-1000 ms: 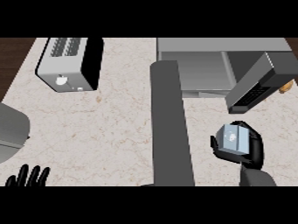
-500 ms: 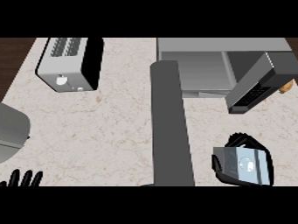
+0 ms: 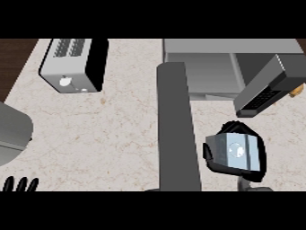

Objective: Pick up the milk, place it into the microwave and close the microwave

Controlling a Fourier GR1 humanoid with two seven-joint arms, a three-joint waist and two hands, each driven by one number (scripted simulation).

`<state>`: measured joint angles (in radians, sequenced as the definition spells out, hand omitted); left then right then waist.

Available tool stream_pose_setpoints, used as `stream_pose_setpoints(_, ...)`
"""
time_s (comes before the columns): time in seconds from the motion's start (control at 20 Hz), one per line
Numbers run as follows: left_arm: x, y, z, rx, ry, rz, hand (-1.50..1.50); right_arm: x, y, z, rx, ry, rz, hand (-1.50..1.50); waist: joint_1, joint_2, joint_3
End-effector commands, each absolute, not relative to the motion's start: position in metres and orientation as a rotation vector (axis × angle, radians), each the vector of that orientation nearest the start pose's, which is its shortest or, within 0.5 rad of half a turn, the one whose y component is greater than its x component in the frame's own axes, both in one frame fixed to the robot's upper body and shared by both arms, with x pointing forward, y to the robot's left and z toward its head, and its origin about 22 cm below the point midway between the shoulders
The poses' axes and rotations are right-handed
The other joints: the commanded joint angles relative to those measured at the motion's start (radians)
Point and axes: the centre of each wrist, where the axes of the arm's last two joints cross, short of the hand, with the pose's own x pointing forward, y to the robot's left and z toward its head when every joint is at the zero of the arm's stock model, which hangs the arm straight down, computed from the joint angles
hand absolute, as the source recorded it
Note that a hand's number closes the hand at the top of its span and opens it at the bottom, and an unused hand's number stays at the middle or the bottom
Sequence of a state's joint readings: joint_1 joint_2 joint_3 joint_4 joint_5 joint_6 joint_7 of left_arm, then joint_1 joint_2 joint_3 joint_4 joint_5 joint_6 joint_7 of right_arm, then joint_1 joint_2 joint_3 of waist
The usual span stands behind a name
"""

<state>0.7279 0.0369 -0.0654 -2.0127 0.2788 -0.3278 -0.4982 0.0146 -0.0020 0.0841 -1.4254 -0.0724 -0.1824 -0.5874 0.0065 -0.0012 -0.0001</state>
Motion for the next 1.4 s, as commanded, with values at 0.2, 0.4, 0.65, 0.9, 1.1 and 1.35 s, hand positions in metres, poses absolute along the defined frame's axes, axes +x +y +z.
stream_pose_setpoints(0.2,0.064,0.278,0.007,-0.174,-1.908,0.208,-1.50,0.266,-0.177,-0.037,-0.144,-1.943,-0.063,1.50,0.004,0.001,0.000)
stream_pose_setpoints(0.4,0.057,0.285,-0.009,-0.209,-1.888,0.196,-1.50,0.303,-0.162,-0.029,-0.235,-1.907,-0.024,1.50,0.011,0.002,0.000)
stream_pose_setpoints(0.65,0.071,0.284,0.003,-0.217,-1.876,0.198,-1.50,0.324,-0.175,-0.064,-0.283,-1.824,-0.035,1.50,0.016,0.006,0.001)
stream_pose_setpoints(0.9,0.066,0.277,-0.002,-0.182,-1.878,0.199,-1.50,0.360,-0.167,-0.050,-0.281,-1.820,-0.061,1.50,0.016,0.005,0.001)
stream_pose_setpoints(1.1,0.072,0.284,0.014,-0.204,-1.895,0.170,-1.50,0.367,-0.173,-0.063,-0.408,-1.782,-0.010,1.50,0.038,0.015,0.002)
stream_pose_setpoints(1.35,0.061,0.293,0.007,-0.221,-1.885,0.151,-1.50,0.385,-0.212,-0.049,-0.533,-1.745,0.053,1.50,0.068,0.024,0.003)
